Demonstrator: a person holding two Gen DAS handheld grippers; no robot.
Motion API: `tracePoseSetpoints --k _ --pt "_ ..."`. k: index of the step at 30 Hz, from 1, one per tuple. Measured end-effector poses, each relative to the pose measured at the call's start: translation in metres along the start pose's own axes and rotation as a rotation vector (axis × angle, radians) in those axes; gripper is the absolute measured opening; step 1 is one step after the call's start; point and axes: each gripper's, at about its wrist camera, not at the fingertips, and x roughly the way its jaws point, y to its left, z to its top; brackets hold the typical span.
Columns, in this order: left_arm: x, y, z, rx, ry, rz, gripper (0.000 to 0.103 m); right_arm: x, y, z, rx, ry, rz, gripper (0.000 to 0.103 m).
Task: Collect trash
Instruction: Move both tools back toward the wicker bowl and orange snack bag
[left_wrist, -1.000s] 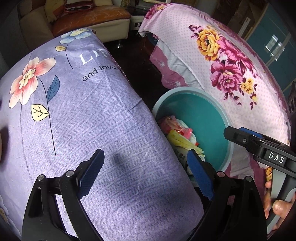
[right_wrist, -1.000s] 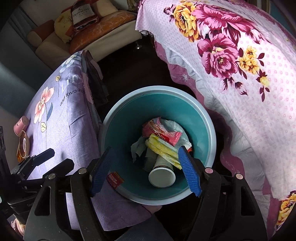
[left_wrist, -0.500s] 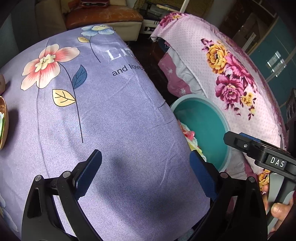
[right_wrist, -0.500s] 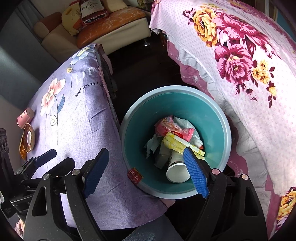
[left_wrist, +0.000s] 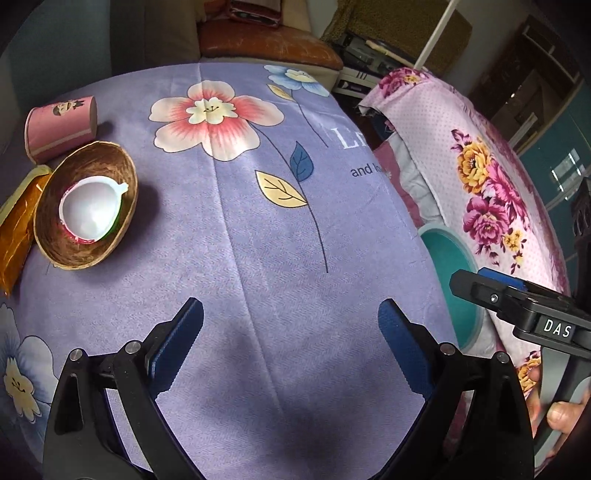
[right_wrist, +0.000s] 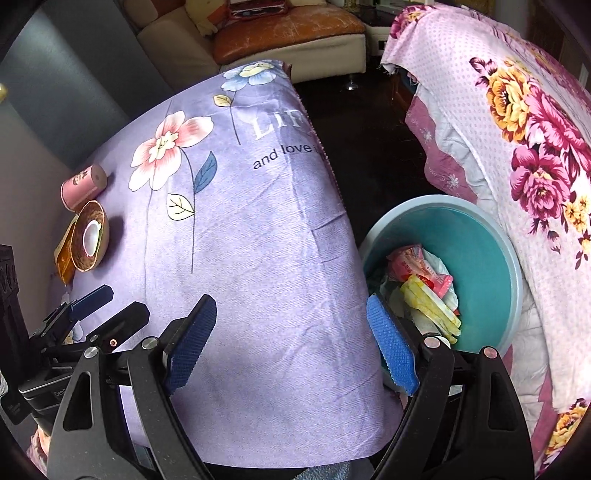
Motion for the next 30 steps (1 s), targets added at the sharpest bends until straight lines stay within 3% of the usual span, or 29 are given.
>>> tracePoseSetpoints --k 9,14,17,23,30 --pt "-0.049 0.094 -0.001 -0.096 -0.073 0.087 0.095 0.011 0.097 0.018 -0.172 0.023 0.063 0.08" --pt "-0.068 0.147 -0.003 -0.127 -0.091 0.163 0.095 0.02 0.164 0.028 -0.341 0.028 0.103 0.08" --pt "-0.075 0.178 -0.005 -0.156 -0.083 0.169 0.095 0.029 0.203 0.034 -0.451 0.036 0.13 0.08" --pt "-0.083 0.218 -0.011 -0.178 -0.073 0.18 0.095 0.055 0.267 0.039 -0.671 0.055 0.131 0.08" --pt "-0.083 0.242 -0.01 -0.172 -0.072 0.181 0.095 0.089 0.3 0.044 -0.803 0.114 0.111 0.079"
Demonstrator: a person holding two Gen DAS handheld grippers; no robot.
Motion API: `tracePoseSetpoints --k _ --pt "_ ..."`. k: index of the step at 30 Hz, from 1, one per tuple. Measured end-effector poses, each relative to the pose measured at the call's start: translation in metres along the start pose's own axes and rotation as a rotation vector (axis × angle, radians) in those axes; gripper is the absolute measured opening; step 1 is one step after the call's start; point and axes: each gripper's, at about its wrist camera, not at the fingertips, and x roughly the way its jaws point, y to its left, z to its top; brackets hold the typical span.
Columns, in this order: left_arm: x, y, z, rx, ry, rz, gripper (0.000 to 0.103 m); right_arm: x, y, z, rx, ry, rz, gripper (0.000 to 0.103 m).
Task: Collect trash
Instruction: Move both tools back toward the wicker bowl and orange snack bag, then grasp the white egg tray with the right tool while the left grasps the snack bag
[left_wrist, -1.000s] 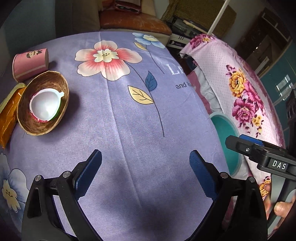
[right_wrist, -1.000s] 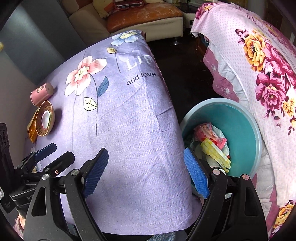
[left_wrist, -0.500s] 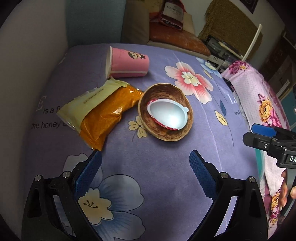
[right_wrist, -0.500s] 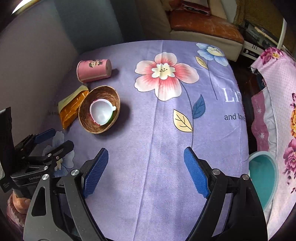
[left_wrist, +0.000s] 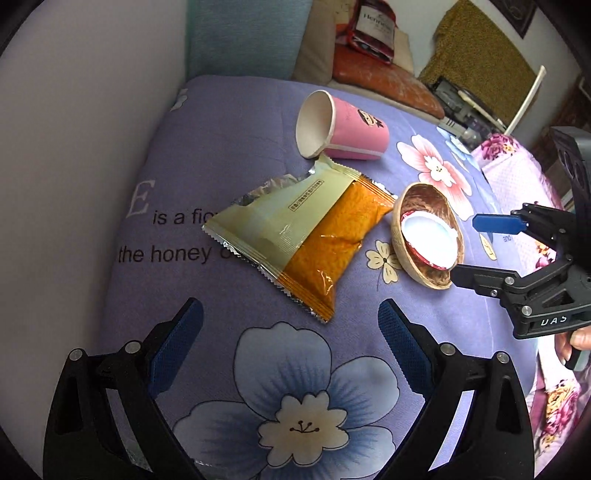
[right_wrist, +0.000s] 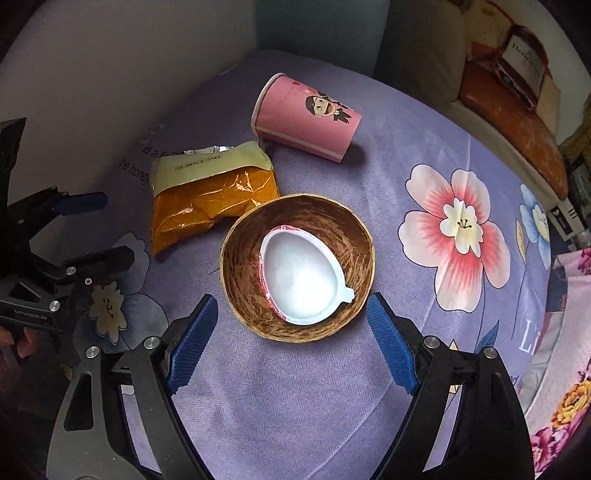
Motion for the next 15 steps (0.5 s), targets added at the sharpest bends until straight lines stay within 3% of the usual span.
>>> tracePoseSetpoints --k 10,15 --pt "0.012 0.019 0.012 0.023 0.017 0.005 0.096 0.032 0.004 0.022 -0.074 0.065 -0.011 0.078" --pt "0.02 0.017 0.018 0.03 0.029 -0.009 0.096 0.043 0.007 0.019 -0.068 0.089 -0.007 0.058"
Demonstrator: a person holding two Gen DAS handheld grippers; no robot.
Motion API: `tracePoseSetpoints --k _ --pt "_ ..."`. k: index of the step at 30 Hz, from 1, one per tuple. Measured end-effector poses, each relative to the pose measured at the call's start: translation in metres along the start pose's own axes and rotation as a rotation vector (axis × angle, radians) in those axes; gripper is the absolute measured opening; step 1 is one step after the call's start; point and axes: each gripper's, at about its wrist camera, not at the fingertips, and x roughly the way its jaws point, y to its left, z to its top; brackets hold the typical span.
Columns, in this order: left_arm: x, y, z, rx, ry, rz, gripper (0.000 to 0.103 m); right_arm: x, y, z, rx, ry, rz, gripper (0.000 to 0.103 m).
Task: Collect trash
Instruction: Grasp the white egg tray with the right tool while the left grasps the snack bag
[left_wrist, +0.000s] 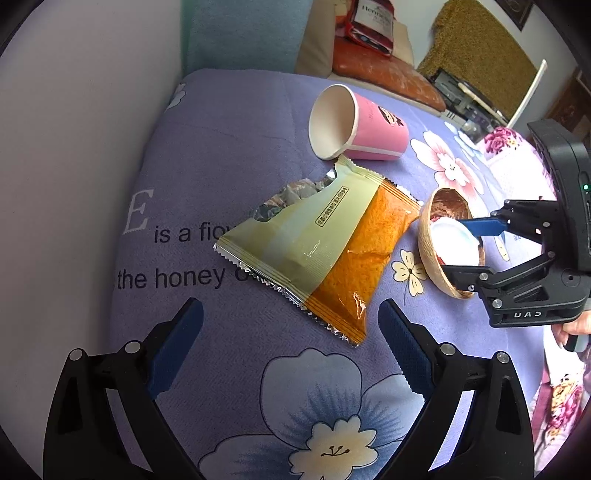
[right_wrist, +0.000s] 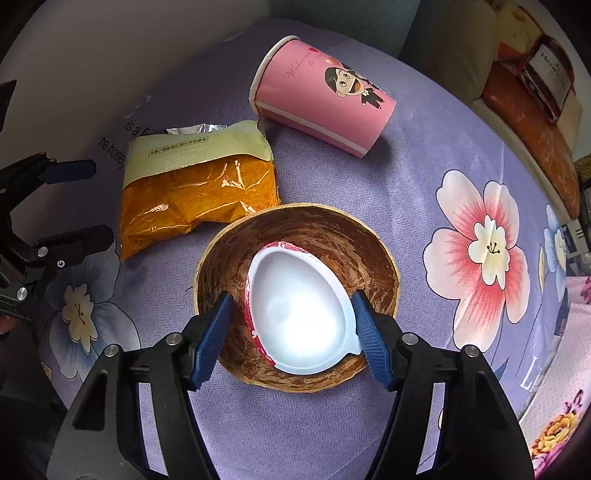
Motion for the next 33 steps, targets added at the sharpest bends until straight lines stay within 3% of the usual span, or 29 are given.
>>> tracePoseSetpoints --k 1,9,15,20,27,30,33 --pt "0.001 -0.002 0.001 0.008 0.001 0.0 0.096 0.0 0.0 0.0 0.001 -0.013 -0.003 0.053" --pt "0.007 -0.02 0.016 0.112 -0.003 0.012 0.096 -0.015 -0.009 -0.015 0.132 -0.059 0.059 0.053" --pt "0.023 -0.03 0.028 0.191 0.053 -0.038 0.096 -0.024 -0.027 -0.021 0.229 -0.077 0.087 0.053" --pt "0.039 -0.038 0.036 0.217 0.082 0.001 0.096 -0.025 -0.031 -0.026 0.262 -0.091 0.118 0.053" --pt "0.048 -0.039 0.041 0.236 0.052 0.076 0.096 -0.026 -0.033 -0.032 0.301 -0.11 0.167 0.053" --pt "0.05 -0.041 0.035 0.241 0.033 0.063 0.096 -0.027 -0.029 -0.039 0.313 -0.113 0.18 0.053" --pt "0.044 -0.047 0.027 0.266 0.003 0.072 0.078 -0.027 -0.032 -0.043 0.324 -0.118 0.192 0.053"
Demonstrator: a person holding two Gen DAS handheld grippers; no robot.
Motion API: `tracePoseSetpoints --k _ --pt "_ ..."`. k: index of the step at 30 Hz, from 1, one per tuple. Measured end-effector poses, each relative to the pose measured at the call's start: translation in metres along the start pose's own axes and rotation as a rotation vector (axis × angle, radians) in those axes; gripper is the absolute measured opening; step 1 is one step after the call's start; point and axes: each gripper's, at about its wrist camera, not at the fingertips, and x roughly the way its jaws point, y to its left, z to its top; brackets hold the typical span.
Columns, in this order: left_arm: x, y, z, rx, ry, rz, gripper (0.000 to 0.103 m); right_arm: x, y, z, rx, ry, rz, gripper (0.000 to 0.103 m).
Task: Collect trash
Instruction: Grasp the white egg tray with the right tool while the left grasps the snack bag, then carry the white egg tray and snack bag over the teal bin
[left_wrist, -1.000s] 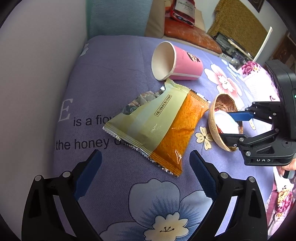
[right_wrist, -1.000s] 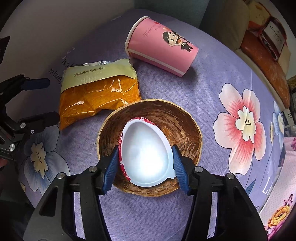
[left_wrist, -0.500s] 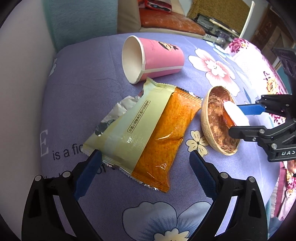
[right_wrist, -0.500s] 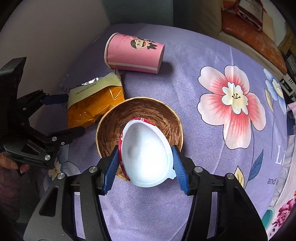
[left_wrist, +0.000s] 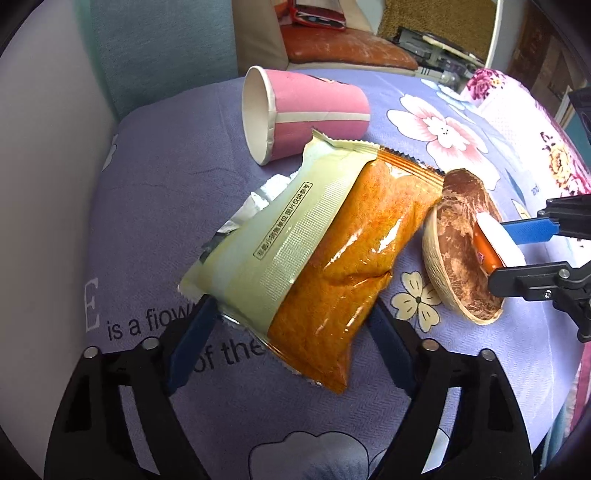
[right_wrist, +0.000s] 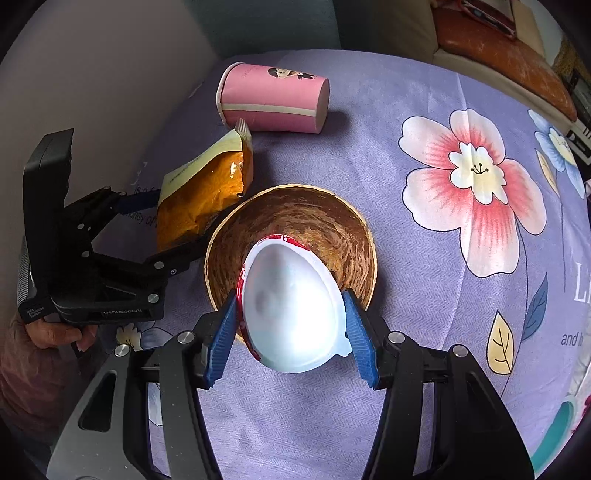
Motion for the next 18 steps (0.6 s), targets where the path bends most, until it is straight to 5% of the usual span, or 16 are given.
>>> tracePoseSetpoints --k 2,18 --pt "-0.004 -0.003 -0.001 -0.001 0.002 -0.024 0.057 -0.001 -0.001 -0.002 0.007 -0.005 0.006 0.053" --pt "-0.068 -0.014 -0.02 -0.116 -0.079 -0.069 0.054 -0.048 -0.012 -0.041 0.091 -0.108 0.049 0.053"
